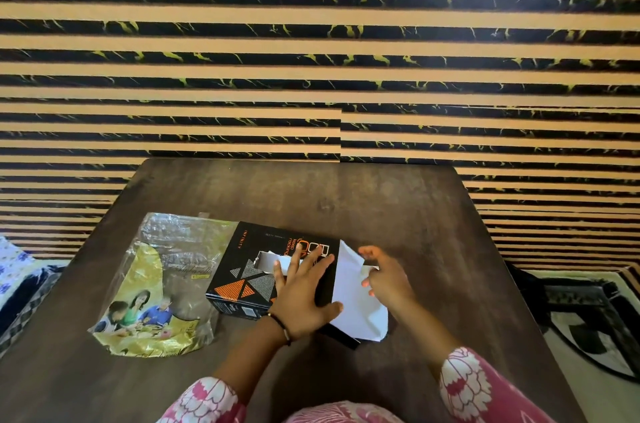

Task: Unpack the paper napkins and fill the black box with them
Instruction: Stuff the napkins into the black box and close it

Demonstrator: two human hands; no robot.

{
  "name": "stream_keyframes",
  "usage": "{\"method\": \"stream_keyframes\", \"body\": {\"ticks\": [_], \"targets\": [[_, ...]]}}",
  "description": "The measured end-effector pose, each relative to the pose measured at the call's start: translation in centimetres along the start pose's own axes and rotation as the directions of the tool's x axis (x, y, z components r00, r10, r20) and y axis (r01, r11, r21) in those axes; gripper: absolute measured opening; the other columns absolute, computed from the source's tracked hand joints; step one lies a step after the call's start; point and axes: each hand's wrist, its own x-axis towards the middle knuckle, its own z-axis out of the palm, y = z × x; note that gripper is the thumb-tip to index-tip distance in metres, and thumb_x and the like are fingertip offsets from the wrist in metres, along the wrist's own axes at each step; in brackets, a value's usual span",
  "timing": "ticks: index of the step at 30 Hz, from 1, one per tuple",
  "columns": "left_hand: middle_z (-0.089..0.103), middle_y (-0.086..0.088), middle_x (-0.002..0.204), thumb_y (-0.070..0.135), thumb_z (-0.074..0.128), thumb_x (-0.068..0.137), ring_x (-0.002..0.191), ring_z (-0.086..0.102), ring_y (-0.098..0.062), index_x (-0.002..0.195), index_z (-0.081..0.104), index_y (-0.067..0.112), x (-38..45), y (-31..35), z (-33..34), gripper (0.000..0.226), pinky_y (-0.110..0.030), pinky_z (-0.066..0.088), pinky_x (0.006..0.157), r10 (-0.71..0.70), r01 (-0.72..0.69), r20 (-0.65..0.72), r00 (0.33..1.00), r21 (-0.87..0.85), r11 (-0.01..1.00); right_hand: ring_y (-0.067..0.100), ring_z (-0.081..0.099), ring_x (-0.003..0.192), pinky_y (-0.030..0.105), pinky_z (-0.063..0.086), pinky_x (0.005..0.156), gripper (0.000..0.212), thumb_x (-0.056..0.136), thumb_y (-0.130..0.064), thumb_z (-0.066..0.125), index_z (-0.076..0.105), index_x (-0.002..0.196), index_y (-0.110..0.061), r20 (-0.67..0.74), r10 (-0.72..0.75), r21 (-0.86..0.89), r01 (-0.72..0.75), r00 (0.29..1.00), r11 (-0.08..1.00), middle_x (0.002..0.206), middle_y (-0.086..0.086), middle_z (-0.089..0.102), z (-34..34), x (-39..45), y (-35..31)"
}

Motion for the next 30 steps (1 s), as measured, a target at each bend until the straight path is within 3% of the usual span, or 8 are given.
{"method": "stream_keyframes", "body": {"ticks": [3,6,11,16,20,24,27,30], "targets": [[-0.007,0.006,0.158,0.054,0.060,0.061,0.142,-0.020,-0.016,0.146,0.002,0.028,-0.2,-0.3,-0.9,0.106,-0.052,-0.017,0.111,0.042,-0.052,0.149,0.988,0.061,0.997,0.022,0.055,0.103,0.026,0.048,0.074,0.045,0.086,0.003,0.044,0.055,0.121,-0.023,0.066,-0.091,-0.119,0.098,0.994,0.988,0.121,0.002,0.058,0.8,-0.8,0.8],[-0.015,0.005,0.157,0.054,0.069,0.066,0.142,-0.022,-0.021,0.146,-0.006,0.026,0.1,-0.1,-1.0,0.114,-0.054,-0.015,0.110,0.034,-0.079,0.224,0.974,0.193,0.978,0.021,0.046,0.122,0.026,0.042,0.089,0.055,0.087,0.005,0.038,0.044,0.133,-0.024,0.112,-0.185,-0.255,0.208,0.976,0.944,0.137,0.002,0.048,1.5,-1.1,1.7],[-0.012,0.000,0.157,0.050,0.055,0.081,0.144,-0.016,-0.022,0.146,-0.001,0.022,0.5,1.0,0.1,0.091,-0.053,-0.006,0.114,0.013,-0.049,0.124,0.992,0.288,0.956,0.025,0.019,0.141,0.031,0.030,0.110,0.065,0.084,0.006,0.042,0.033,0.141,-0.026,0.160,-0.200,-0.396,0.249,0.967,0.884,0.155,0.001,0.017,1.9,-1.2,3.6],[-0.018,0.000,0.156,0.032,0.047,0.086,0.143,-0.020,-0.023,0.146,-0.002,0.023,1.0,2.1,0.7,0.079,-0.052,-0.012,0.113,0.074,-0.116,0.117,0.990,0.413,0.903,0.023,0.014,0.144,0.034,0.023,0.115,0.058,0.092,-0.016,0.048,0.025,0.144,-0.030,0.207,-0.212,-0.447,0.285,0.955,0.848,0.157,0.000,0.015,2.3,-1.3,4.9],[-0.017,0.003,0.156,0.031,0.048,0.081,0.142,-0.022,-0.019,0.147,0.002,0.021,2.4,1.7,0.7,0.081,-0.052,-0.018,0.109,0.109,-0.162,0.134,0.985,0.495,0.854,0.024,0.019,0.143,0.036,0.022,0.116,0.058,0.091,-0.012,0.047,0.027,0.144,-0.026,0.258,-0.273,-0.553,0.374,0.927,0.745,0.156,0.001,0.019,2.4,-2.2,6.1],[-0.005,0.009,0.158,0.031,0.044,0.082,0.144,-0.015,-0.013,0.146,0.011,0.021,3.0,1.1,1.0,0.073,-0.049,-0.019,0.110,0.129,-0.161,0.101,0.986,0.440,0.883,0.029,0.050,0.125,0.042,0.034,0.106,0.054,0.075,-0.009,0.058,0.053,0.128,-0.019,0.078,-0.410,-0.579,0.376,0.909,0.724,0.136,0.009,0.053,3.2,-3.6,7.7],[0.003,0.010,0.158,0.029,0.044,0.081,0.145,-0.010,-0.013,0.144,0.021,0.023,2.7,0.9,1.3,0.067,-0.046,-0.018,0.111,0.148,-0.158,0.058,0.987,0.412,0.897,0.029,0.031,0.138,0.040,0.025,0.113,0.054,0.088,-0.010,0.048,0.036,0.140,-0.012,-0.171,-0.281,-0.438,0.183,0.944,0.880,0.149,0.011,0.034,2.5,-3.6,7.5],[0.006,0.011,0.157,0.028,0.043,0.082,0.145,-0.008,-0.013,0.144,0.023,0.025,2.6,0.7,1.4,0.065,-0.044,-0.018,0.110,0.159,-0.161,0.039,0.986,0.405,0.900,0.026,0.020,0.142,0.039,0.018,0.116,0.051,0.096,-0.020,0.038,0.025,0.144,-0.012,-0.235,-0.042,-0.205,-0.007,0.971,0.979,0.153,0.006,0.025,2.3,-3.1,7.6]]}}
